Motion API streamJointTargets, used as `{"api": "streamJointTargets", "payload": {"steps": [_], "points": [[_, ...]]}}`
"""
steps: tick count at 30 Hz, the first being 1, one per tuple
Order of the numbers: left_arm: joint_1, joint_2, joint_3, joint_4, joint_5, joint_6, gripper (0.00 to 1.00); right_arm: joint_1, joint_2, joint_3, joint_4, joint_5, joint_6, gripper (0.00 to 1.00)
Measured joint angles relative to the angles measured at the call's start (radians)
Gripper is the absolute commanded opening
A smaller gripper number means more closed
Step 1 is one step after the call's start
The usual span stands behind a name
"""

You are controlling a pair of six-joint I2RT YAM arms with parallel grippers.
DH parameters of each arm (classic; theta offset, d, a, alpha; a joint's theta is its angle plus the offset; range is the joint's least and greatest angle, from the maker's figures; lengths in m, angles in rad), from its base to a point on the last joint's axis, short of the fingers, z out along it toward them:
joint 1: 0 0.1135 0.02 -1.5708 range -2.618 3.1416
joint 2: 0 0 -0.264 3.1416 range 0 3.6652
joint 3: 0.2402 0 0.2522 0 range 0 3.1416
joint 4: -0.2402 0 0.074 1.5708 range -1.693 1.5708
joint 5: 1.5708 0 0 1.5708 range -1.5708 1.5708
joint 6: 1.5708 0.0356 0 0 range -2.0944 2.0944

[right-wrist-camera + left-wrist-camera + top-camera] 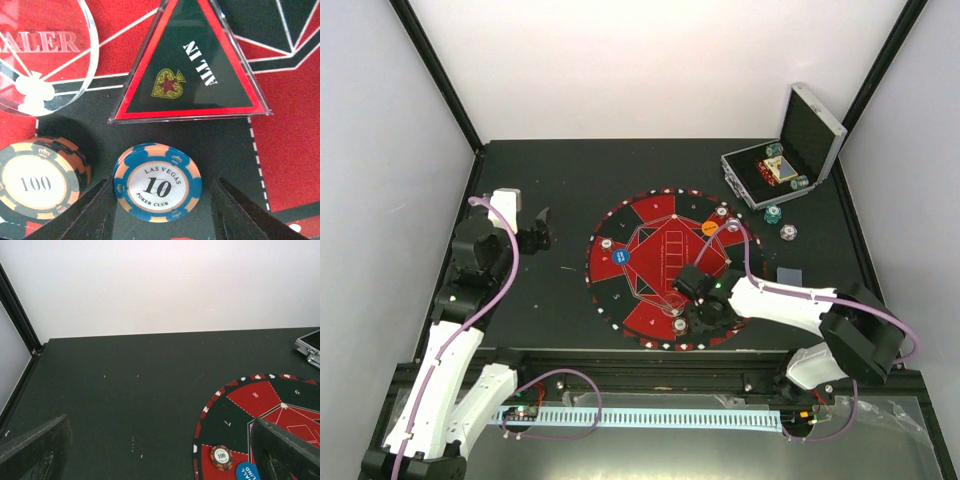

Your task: Distribute texas hold em gaming equipment

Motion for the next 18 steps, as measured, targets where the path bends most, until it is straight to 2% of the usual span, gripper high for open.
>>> {"api": "streamJointTargets", "payload": {"steps": [4,13,15,18], "points": [[0.000,-0.002,0.000,0.000,0.000,0.000,0.99,0.000,-0.014,0.009,-0.030,0.015,-0.006,0.54],[0.000,-0.002,0.000,0.000,0.000,0.000,0.99,-0.023,-0.168,0.132,-0.132,0.075,-0.029,0.68],[0.000,-0.002,0.000,0.000,0.000,0.000,0.99,-0.091,-0.195,0.158,-0.130,0.087,-0.044,0.70],[0.000,-0.002,0.000,0.000,0.000,0.000,0.99,-0.278,-0.206,0.170,-0.104,0.106,-0.074,0.75]]}}
